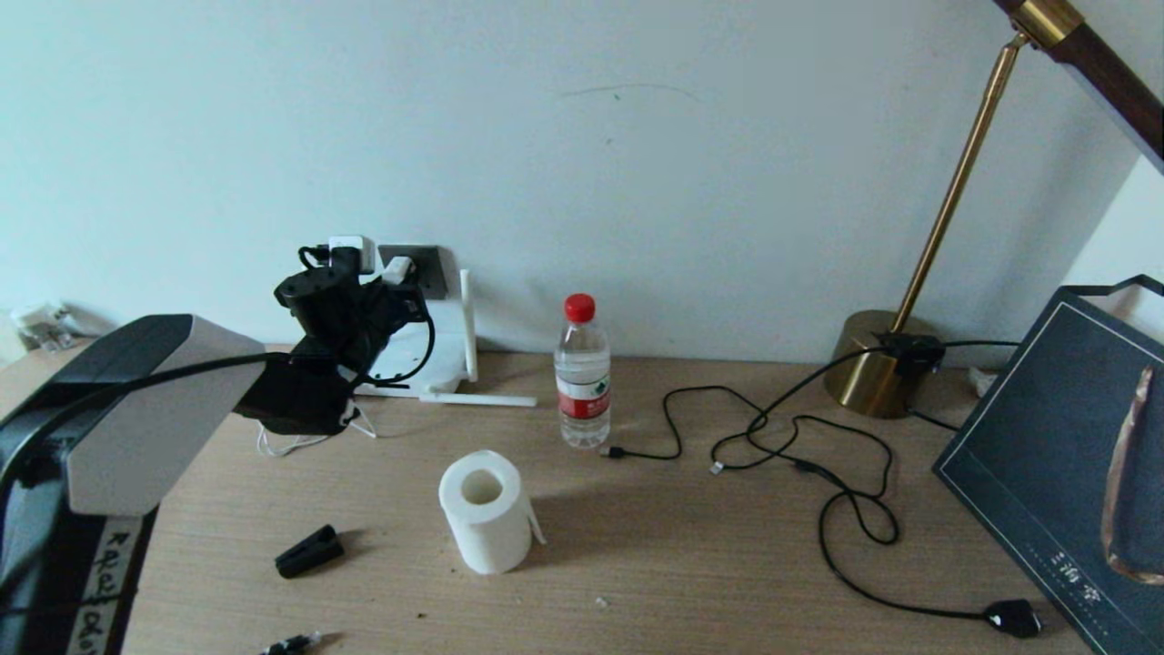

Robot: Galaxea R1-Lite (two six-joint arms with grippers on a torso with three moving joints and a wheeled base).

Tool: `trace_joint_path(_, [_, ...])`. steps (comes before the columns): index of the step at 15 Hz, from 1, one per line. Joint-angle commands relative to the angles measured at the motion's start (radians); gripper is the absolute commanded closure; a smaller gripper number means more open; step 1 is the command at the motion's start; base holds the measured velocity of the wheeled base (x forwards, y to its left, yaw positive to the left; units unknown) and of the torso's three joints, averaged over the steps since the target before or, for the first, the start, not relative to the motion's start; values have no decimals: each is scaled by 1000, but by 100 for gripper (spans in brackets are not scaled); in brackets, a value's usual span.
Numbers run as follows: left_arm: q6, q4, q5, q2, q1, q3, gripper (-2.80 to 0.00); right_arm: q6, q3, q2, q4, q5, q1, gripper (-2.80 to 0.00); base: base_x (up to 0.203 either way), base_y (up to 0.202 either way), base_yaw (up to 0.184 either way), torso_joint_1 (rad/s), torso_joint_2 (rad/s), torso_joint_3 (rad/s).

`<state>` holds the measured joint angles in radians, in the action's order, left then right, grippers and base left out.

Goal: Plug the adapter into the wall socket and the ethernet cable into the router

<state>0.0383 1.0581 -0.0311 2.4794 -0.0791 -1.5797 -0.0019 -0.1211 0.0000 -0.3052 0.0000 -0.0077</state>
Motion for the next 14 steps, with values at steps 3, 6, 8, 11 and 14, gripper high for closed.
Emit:
trace_joint_path(3, [0, -3, -3, 18, 1, -14, 0, -1, 0, 1, -2, 0, 0, 0, 0, 0, 0, 0, 0, 0])
trace_joint_path(6, [0, 0, -1, 18, 1, -16, 0, 0, 0, 0, -2, 0, 0, 0, 0, 0, 0, 0, 0, 0])
trace_joint_path(8, [6, -6, -4, 17, 1, -25, 0, 0, 0, 0, -2, 0, 0, 0, 0, 0, 0, 0, 0, 0])
trace_joint_path(11, [37, -35, -9, -2, 2, -21, 0, 0, 0, 1, -2, 0, 0, 0, 0, 0, 0, 0, 0, 0])
trace_joint_path(14, [37, -38, -6, -8, 2, -32, 0, -1, 0, 2, -2, 0, 0, 0, 0, 0, 0, 0, 0, 0])
